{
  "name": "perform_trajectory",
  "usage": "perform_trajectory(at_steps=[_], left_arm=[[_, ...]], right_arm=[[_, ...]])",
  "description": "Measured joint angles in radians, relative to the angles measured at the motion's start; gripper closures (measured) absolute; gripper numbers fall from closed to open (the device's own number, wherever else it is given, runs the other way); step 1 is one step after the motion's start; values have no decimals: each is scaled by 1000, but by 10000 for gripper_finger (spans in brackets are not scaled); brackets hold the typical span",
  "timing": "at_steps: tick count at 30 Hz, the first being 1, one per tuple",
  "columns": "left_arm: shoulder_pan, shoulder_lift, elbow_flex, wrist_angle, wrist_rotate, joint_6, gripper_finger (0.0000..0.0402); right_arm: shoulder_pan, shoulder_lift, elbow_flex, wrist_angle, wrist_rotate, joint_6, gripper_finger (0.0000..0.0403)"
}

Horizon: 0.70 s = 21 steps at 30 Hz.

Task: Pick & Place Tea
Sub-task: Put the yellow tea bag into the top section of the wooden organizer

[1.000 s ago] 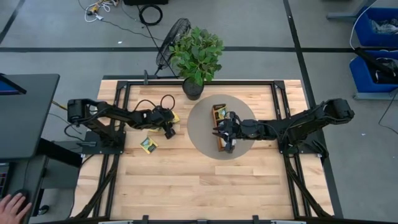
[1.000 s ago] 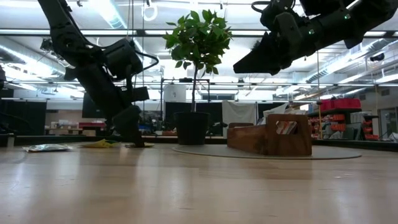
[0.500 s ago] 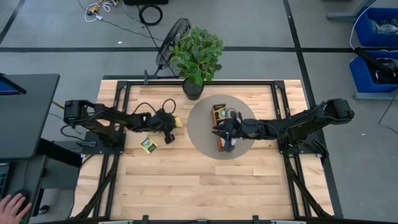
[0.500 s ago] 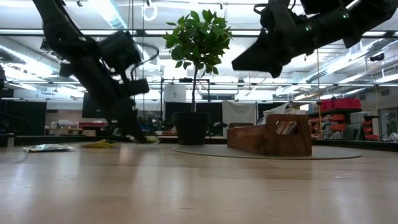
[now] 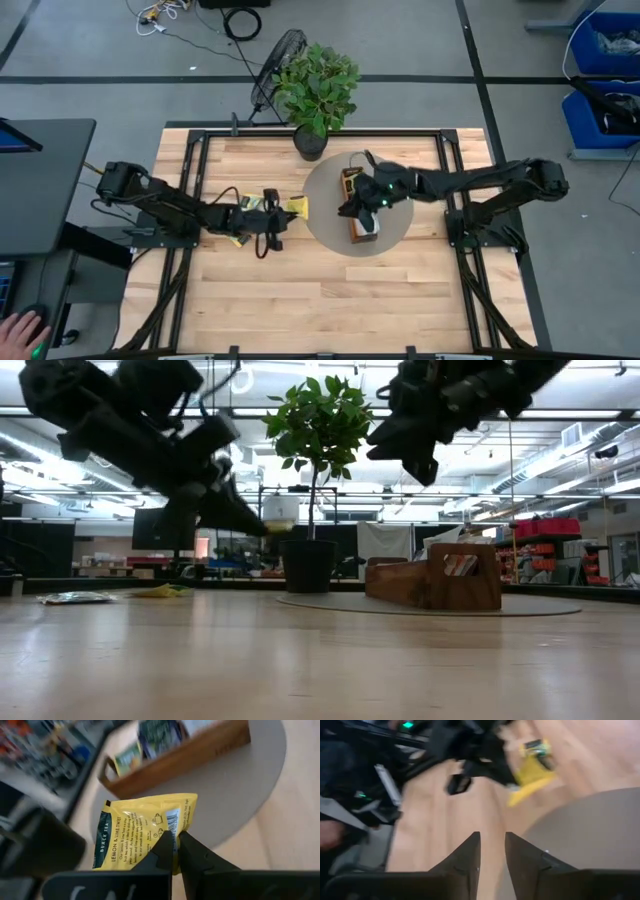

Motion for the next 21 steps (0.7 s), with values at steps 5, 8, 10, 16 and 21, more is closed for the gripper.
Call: perform_trajectory(at_steps=[5, 8, 10, 16, 21], left_arm=[[-35, -1, 0, 116, -25, 102, 389], [-44, -1, 0, 184, -24, 155, 389], [-46, -1, 0, 227, -24, 180, 388], [-46, -1, 35, 234, -16, 259, 389], [-46, 19, 107, 163, 7, 291, 389]], right_arm=[[-63, 0, 130, -187, 14, -60, 281], [-98, 0, 153, -190, -26, -47, 251], [-117, 0, 156, -188, -62, -14, 230], [-136, 22, 158, -137, -89, 77, 186], [-136, 92, 178, -107, -124, 114, 173]])
